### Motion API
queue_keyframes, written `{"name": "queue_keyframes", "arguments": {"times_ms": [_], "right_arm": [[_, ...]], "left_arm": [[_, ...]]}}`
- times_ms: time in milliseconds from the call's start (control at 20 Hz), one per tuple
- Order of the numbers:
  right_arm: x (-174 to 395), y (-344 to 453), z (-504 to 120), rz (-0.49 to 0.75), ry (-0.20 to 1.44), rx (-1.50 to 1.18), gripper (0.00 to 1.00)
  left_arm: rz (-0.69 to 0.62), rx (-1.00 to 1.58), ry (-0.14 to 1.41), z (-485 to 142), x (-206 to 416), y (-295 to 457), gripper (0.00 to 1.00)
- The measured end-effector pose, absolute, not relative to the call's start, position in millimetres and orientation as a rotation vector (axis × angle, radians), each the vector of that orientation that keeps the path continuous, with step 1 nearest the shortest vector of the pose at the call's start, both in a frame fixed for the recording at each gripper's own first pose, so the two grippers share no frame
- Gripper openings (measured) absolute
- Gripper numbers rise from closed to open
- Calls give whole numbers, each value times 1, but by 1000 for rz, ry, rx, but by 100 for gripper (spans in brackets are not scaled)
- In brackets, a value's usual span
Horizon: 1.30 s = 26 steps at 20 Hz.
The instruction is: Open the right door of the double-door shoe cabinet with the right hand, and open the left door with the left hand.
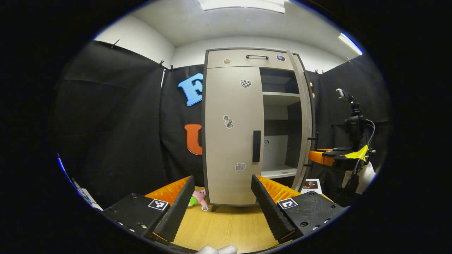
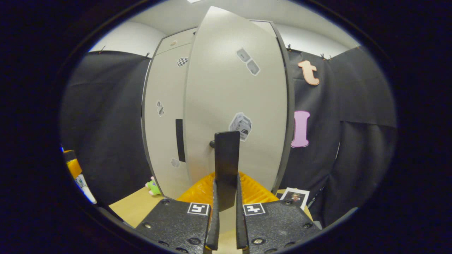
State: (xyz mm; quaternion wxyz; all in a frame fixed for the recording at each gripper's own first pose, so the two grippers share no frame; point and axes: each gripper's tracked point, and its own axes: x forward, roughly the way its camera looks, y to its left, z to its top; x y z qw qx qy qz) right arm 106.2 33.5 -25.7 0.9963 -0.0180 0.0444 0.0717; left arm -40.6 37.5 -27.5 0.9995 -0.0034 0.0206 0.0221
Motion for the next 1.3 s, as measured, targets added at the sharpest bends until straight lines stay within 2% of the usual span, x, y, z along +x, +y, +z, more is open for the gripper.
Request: {"name": "queue_keyframes", "arguments": {"times_ms": [500, 750, 1000, 1300], "right_arm": [[81, -28, -25, 33, 83, -21, 15], [76, -63, -26, -23, 89, -42, 6], [78, -96, -25, -64, 94, -53, 4], [77, -106, -27, -30, 103, 10, 4]], "left_arm": [[-27, -15, 50, -33, -26, 1, 96], [-48, -11, 48, -28, -25, -10, 96], [-68, -16, 42, -26, -22, -22, 96], [-73, -14, 50, -27, -21, -29, 96]]}}
